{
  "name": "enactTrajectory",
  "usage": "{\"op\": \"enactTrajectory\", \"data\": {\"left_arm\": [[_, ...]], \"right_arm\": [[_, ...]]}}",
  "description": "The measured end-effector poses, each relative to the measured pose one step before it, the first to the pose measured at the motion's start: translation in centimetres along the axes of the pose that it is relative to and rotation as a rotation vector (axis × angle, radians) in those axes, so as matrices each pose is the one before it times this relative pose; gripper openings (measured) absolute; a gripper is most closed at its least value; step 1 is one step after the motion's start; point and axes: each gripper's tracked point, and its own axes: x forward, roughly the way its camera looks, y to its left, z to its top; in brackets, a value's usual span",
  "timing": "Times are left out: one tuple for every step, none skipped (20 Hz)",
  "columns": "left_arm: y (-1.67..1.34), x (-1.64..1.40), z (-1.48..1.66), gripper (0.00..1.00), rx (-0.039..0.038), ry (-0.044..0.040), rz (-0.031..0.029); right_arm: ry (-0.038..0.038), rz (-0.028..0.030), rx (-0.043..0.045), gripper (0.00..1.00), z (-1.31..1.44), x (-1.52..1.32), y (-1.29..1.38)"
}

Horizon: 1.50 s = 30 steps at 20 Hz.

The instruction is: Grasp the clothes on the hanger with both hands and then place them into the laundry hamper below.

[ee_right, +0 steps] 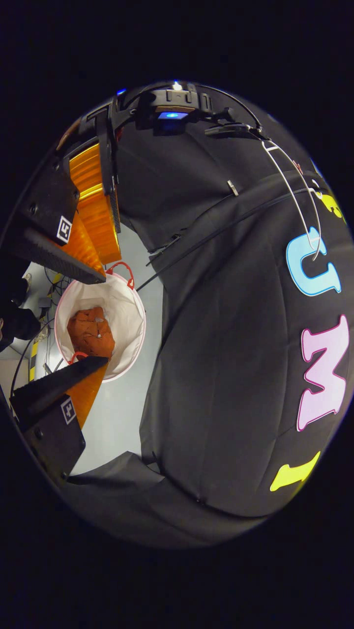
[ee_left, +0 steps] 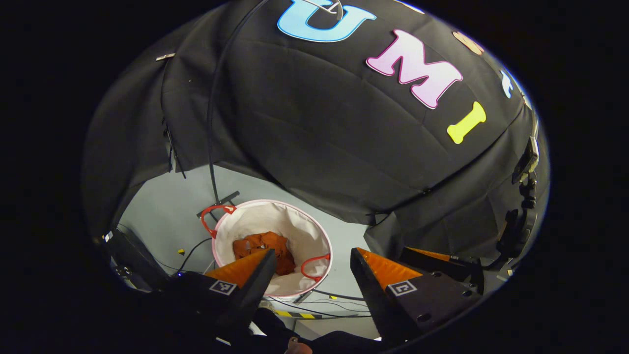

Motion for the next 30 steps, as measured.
{"op": "enactTrajectory", "data": {"left_arm": [[-0.009, -0.274, 0.192, 0.96, 0.00455, -0.00636, -0.00611], [-0.045, -0.293, -0.043, 0.96, 0.00546, -0.00824, -0.00500], [-0.068, -0.510, 0.043, 0.95, 0.00460, -0.00627, -0.00599], [-0.120, -0.676, -0.228, 0.96, 0.00222, -0.00181, -0.00093], [0.054, -0.734, 0.032, 0.96, 0.00021, -0.00589, -0.00019], [-0.087, -0.728, 0.181, 0.96, 0.00247, -0.01443, -0.00598], [-0.074, -0.903, 0.466, 0.96, 0.00245, -0.01753, -0.00483], [0.043, -0.872, 0.247, 0.96, 0.00623, -0.01907, -0.00421], [0.059, -1.026, 0.407, 0.96, 0.01164, -0.02124, -0.00292], [0.086, -1.185, 0.226, 0.96, 0.01568, -0.02014, -0.00193], [0.001, -1.397, 0.488, 0.92, 0.01872, -0.02046, -0.00628], [-0.058, -1.457, 0.380, 0.96, 0.02260, -0.02250, -0.01084], [-0.118, -1.256, 0.414, 0.95, 0.01977, -0.01715, -0.00978], [-0.027, -1.556, 0.312, 0.96, 0.02524, -0.01707, -0.01071], [0.157, -1.368, 0.355, 0.96, 0.01898, -0.01575, -0.00716], [-0.051, -0.981, 0.589, 0.95, 0.01894, -0.01864, -0.01143], [-0.191, -1.444, 0.739, 0.96, 0.02218, -0.02470, -0.01132], [-0.237, -1.615, 0.814, 0.96, 0.02382, -0.02720, -0.00851], [-0.226, -1.607, 0.904, 0.96, 0.02609, -0.02760, -0.00923], [-0.376, -1.571, 0.938, 0.96, 0.02483, -0.03229, -0.01235], [-0.530, -1.466, 1.039, 0.96, 0.02362, -0.03296, -0.01827], [-0.687, -1.211, 0.796, 0.95, 0.02236, -0.02792, -0.02179], [-0.570, -1.213, 0.862, 0.95, 0.02228, -0.02576, -0.02151], [-0.542, -1.114, 0.774, 0.95, 0.02505, -0.02718, -0.01973], [-0.533, -1.251, 0.977, 0.95, 0.02418, -0.02548, -0.01342], [-0.365, -1.250, 1.150, 0.95, 0.02108, -0.03462, -0.00864], [-0.564, -1.208, 1.363, 0.95, 0.01459, -0.03459, -0.01777], [-0.781, -1.229, 1.267, 0.95, 0.01004, -0.03745, -0.02133], [-0.575, -1.268, 1.488, 0.95, 0.00996, -0.03989, -0.01724], [-0.421, -1.116, 1.307, 0.95, 0.00917, -0.03692, -0.01314]], "right_arm": [[-0.00817, -0.00121, 0.00232, 0.97, 0.123, -0.373, 0.114], [-0.00762, -0.00179, 0.00232, 0.97, 0.131, -0.288, 0.090], [-0.00895, -0.00254, 0.00368, 0.98, 0.149, -0.433, 0.123], [-0.01137, -0.00269, 0.00483, 0.97, 0.124, -0.482, 0.161], [-0.01081, -0.00472, 0.00462, 0.97, 0.083, -0.621, 0.158], [-0.01257, -0.00443, 0.00505, 0.97, 0.041, -0.677, 0.230], [-0.01419, -0.00268, 0.00517, 0.97, 0.116, -0.825, 0.234], [-0.01542, -0.00391, 0.00407, 0.97, 0.087, -0.870, 0.351], [-0.01791, -0.00507, 0.00299, 0.97, 0.179, -0.926, 0.366], [-0.01905, -0.00491, 0.00283, 0.97, 0.058, -0.944, 0.382], [-0.02311, -0.00643, 0.00582, 0.97, 0.253, -1.149, 0.434], [-0.02853, -0.00972, 0.00813, 0.97, 0.433, -1.142, 0.341], [-0.02824, -0.01258, 0.00805, 0.97, 0.422, -1.322, 0.307], [-0.02879, -0.01205, 0.00951, 0.97, 0.389, -1.410, 0.408], [-0.02937, -0.00715, 0.01235, 0.97, 0.465, -1.402, 0.673], [-0.02981, -0.00286, 0.01032, 0.97, 0.575, -1.472, 0.673], [-0.02653, -0.00327, 0.00438, 0.97, 0.285, -1.419, 0.665], [-0.02202, -0.00312, -0.00133, 0.97, 0.344, -1.455, 0.536], [-0.02749, -0.00600, -0.00461, 0.97, 0.505, -1.290, 0.540], [-0.03209, -0.00815, -0.00351, 0.97, 0.700, -1.569, 0.438], [-0.02526, -0.00645, 0.00300, 0.97, 0.553, -1.229, 0.419], [-0.03087, -0.00585, 0.00699, 0.97, 0.689, -1.334, 0.482], [-0.03323, -0.00762, 0.00778, 0.97, 0.786, -1.478, 0.264], [-0.03393, -0.00872, 0.00430, 0.97, 0.834, -1.378, 0.395], [-0.03518, -0.01058, -0.00384, 0.97, 0.832, -1.307, 0.277], [-0.03122, -0.01113, -0.01073, 0.97, 0.889, -1.288, 0.322], [-0.03638, -0.01096, -0.01611, 0.97, 1.121, -1.521, 0.350], [-0.03333, -0.00568, -0.01520, 0.97, 1.137, -1.265, 0.323], [-0.03569, -0.00563, -0.01490, 0.97, 1.372, -1.408, 0.448], [-0.03495, -0.00431, -0.01584, 0.97, 1.300, -1.206, 0.416]]}}
